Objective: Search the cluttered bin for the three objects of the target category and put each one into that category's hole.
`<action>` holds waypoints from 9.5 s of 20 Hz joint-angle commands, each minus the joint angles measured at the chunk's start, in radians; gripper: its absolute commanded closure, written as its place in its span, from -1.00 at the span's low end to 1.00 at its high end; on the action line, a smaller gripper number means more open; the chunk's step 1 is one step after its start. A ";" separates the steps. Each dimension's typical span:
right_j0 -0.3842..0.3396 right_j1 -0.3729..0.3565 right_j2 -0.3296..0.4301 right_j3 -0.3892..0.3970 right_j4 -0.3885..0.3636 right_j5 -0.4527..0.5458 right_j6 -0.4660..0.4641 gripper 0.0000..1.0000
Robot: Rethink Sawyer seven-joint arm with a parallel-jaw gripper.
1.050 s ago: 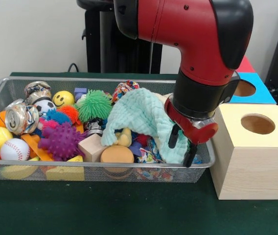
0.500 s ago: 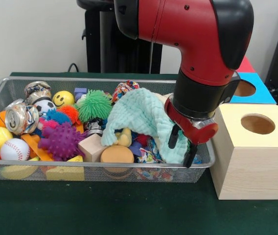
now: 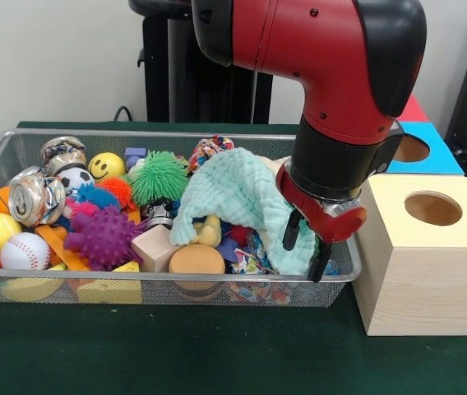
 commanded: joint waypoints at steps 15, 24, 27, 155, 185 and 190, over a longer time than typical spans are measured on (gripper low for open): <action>-0.029 0.063 0.073 -0.070 0.004 -0.047 0.079 -1.00; -0.037 0.063 0.082 -0.076 0.003 -0.046 0.062 -1.00; -0.034 0.061 0.082 -0.072 0.006 -0.045 0.070 1.00; -0.278 -0.239 0.430 0.364 -0.496 -0.175 -0.143 -1.00; -0.196 -0.168 0.445 0.248 -0.392 -0.173 -0.014 -1.00; -0.194 -0.162 0.448 0.240 -0.384 -0.172 -0.015 -1.00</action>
